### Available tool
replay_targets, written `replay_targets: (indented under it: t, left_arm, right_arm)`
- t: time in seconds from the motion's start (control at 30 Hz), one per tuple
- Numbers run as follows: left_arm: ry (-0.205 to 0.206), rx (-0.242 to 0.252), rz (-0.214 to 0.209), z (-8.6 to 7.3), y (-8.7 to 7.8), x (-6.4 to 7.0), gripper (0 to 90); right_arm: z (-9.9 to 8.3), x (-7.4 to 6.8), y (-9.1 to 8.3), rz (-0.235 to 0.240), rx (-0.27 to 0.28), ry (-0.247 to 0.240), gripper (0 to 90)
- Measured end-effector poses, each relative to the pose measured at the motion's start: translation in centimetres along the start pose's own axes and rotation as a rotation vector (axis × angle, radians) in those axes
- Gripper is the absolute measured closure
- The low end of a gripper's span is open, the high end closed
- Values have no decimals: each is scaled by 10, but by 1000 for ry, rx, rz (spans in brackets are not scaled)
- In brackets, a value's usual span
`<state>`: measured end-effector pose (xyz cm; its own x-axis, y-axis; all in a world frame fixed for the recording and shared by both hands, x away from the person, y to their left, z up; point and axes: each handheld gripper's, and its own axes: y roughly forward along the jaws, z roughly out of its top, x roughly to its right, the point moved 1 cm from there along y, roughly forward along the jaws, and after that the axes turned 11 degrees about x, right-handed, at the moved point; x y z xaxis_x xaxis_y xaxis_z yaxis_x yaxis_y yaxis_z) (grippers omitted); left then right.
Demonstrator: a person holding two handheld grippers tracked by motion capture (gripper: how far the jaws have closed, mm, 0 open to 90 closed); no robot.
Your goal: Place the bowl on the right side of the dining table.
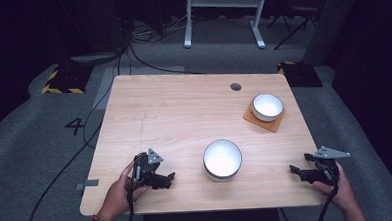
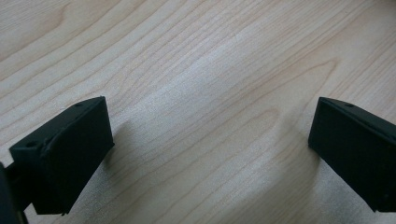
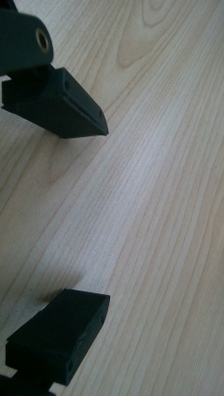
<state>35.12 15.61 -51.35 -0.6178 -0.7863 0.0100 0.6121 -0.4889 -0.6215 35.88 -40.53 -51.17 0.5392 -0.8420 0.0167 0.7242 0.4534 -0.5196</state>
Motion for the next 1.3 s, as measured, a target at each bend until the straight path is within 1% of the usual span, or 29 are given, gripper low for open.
replay_targets:
  t: [1.3]
  left_arm:
    - [-1, 0, 1, 0, 0, 0, 0]
  right_arm:
    - [1, 0, 1, -6, -3, 5, 143]
